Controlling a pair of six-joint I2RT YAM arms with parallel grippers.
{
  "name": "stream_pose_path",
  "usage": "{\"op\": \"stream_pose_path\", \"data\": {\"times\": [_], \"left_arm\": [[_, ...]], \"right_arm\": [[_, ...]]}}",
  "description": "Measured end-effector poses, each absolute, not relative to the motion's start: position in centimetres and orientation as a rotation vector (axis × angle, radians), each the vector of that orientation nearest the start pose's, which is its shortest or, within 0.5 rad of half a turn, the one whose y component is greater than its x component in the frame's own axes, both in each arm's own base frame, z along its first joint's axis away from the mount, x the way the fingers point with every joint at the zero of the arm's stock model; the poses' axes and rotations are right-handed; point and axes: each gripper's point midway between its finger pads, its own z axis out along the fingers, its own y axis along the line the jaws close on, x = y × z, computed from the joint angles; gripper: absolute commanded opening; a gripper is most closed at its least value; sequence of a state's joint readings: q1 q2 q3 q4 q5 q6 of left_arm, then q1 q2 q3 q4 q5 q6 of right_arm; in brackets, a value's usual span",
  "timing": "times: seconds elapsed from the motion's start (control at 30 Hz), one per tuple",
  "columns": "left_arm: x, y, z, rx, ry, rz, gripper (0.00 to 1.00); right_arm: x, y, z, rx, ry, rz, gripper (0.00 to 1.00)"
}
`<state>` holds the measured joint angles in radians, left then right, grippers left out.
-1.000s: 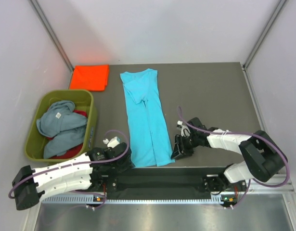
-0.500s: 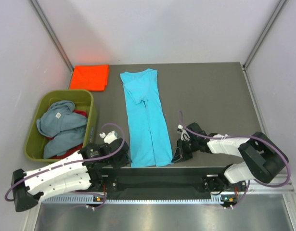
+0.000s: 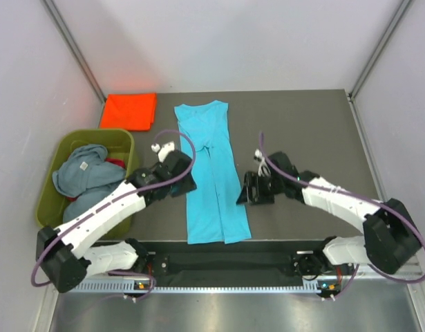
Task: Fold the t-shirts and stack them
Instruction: Fold the tshirt
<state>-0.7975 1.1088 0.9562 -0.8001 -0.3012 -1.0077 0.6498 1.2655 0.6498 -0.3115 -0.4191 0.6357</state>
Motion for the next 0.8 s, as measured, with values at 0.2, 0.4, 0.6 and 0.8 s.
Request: {"op": "stream_pose_path", "data": {"times": [0.2,0.4,0.6,0.8], "left_arm": [[29.6,-16.5,16.4,-0.436,2.420,-0.391,0.52],[40.4,-15.4,17.5,-0.407,2.323,-0.386,0.54],[48.5,-13.5,15.2,-0.419,2.256,-0.342,0.54],[52.5,-11.7,9.5,-0.446,2.257,-0.229,0.55]], "right_arm": [[29.5,24.7,11.1,-0.143,2.545,0.879,0.57],[40.6,25.7,11.1,-0.104,2.463,0.832,0.61],[48.7,28.5,9.7,-0.113,2.390,0.867,0.62],[53.4,30.5,7.6,-0.072,2.351,0.916,0.62]]}}
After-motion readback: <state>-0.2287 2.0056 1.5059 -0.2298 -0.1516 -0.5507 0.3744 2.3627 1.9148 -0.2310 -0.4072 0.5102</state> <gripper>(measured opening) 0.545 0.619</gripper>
